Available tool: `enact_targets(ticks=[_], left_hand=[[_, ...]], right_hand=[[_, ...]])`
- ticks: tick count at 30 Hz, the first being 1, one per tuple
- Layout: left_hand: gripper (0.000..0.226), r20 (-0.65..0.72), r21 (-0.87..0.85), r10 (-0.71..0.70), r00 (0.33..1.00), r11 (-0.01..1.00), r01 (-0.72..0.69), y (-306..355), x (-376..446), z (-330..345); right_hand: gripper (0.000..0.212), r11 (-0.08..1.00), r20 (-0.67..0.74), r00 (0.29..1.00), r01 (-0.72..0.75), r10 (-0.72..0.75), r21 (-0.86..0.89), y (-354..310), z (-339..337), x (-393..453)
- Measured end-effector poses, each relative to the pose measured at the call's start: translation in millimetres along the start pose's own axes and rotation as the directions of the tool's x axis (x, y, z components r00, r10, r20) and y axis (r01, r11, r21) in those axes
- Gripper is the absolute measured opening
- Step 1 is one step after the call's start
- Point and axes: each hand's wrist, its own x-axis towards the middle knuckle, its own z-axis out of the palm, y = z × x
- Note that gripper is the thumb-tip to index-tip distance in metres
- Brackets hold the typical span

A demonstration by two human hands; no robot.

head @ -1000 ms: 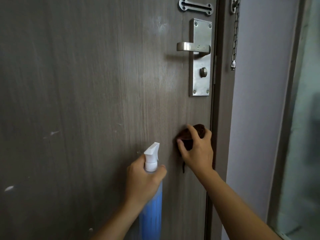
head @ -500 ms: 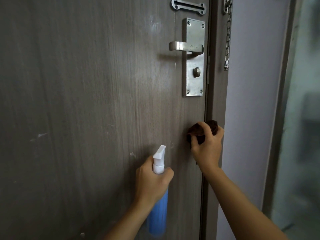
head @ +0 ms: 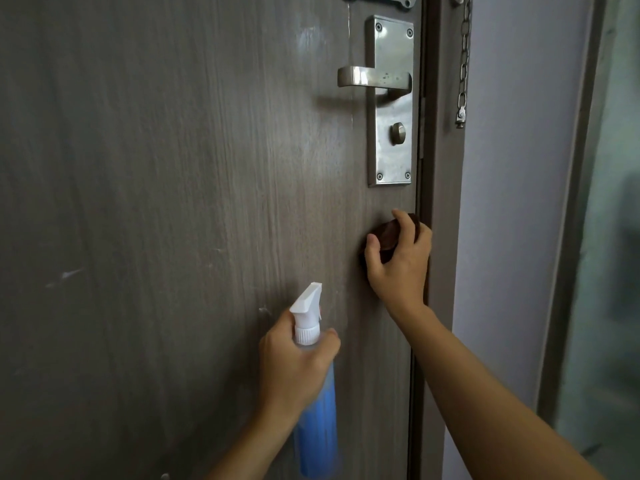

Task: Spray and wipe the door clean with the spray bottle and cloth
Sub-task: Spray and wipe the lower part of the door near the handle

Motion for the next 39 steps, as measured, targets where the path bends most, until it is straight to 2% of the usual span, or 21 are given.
enact_targets(ticks=[2,4,7,10,13,15,18,20,21,24,28,30,33,35,37,39], left_hand=[[0.013,-0.004,0.001,0.012,1.000,1.000,-0.012,-3,0,-6],[0.013,-0.011,-0.009,0.009,1.000,1.000,-0.010,-5,-2,-11],[0.021,-0.027,-0.013,0.006,1.000,1.000,-0.006,-8,-4,-18],[0.024,-0.016,-0.010,-0.013,1.000,1.000,0.013,-10,-6,-21],[0.026,0.000,-0.007,-0.037,0.999,0.999,0.037,-9,-7,-21],[0.023,-0.002,0.000,-0.040,0.999,0.999,0.040,-7,-7,-21],[0.014,-0.009,-0.014,-0.027,1.000,1.000,0.026,-3,-3,-21],[0.013,-0.029,-0.018,-0.009,1.000,1.000,0.008,-2,0,-23],[0.013,-0.032,-0.017,-0.001,0.999,1.000,0.000,-2,1,-25],[0.011,-0.028,-0.010,0.022,0.999,1.000,-0.023,-3,3,-31],[0.011,-0.033,0.002,0.039,0.999,0.999,-0.039,-7,2,-36],[0.012,-0.033,-0.001,0.034,0.999,0.999,-0.034,-8,0,-36],[0.012,-0.026,0.008,0.027,0.999,1.000,-0.027,-8,-3,-35],[0.011,-0.031,0.015,0.021,0.999,1.000,-0.020,-8,-3,-34],[0.012,-0.034,0.019,0.018,0.999,1.000,-0.017,-7,-1,-33],[0.011,-0.033,0.017,0.023,0.999,1.000,-0.023,-6,2,-33]], right_hand=[[0.055,0.985,-0.011,1.000,0.007,-0.009,-0.174,3,5,-7],[0.053,0.966,-0.007,1.000,0.001,-0.002,-0.258,9,7,-22],[0.051,0.983,0.068,0.996,0.075,-0.065,-0.167,15,9,-58],[0.058,0.962,0.157,0.968,0.220,-0.194,-0.165,10,12,-95],[0.061,0.945,0.196,0.942,0.299,-0.272,-0.129,-1,8,-88],[0.064,0.971,0.125,0.964,0.238,-0.233,-0.032,-14,6,-60],[0.077,0.988,-0.088,0.994,0.073,-0.062,0.134,-35,9,-4],[0.081,0.985,-0.149,0.989,0.011,0.015,0.172,-44,13,13],[0.078,0.989,-0.159,0.987,0.033,-0.009,0.147,-46,15,11],[0.068,0.986,-0.065,0.983,0.168,-0.169,-0.014,-30,22,-23],[0.074,0.973,0.079,0.981,0.188,-0.179,-0.135,2,25,-86],[0.075,0.948,0.161,0.960,0.256,-0.227,-0.190,14,20,-113],[0.076,0.929,0.261,0.923,0.332,-0.283,-0.165,16,10,-122],[0.074,0.957,0.215,0.943,0.277,-0.253,-0.087,5,9,-104],[0.072,0.994,0.073,0.992,0.101,-0.105,0.045,-11,11,-72],[0.067,0.983,-0.049,0.998,-0.036,0.046,0.179,-27,16,-35]])
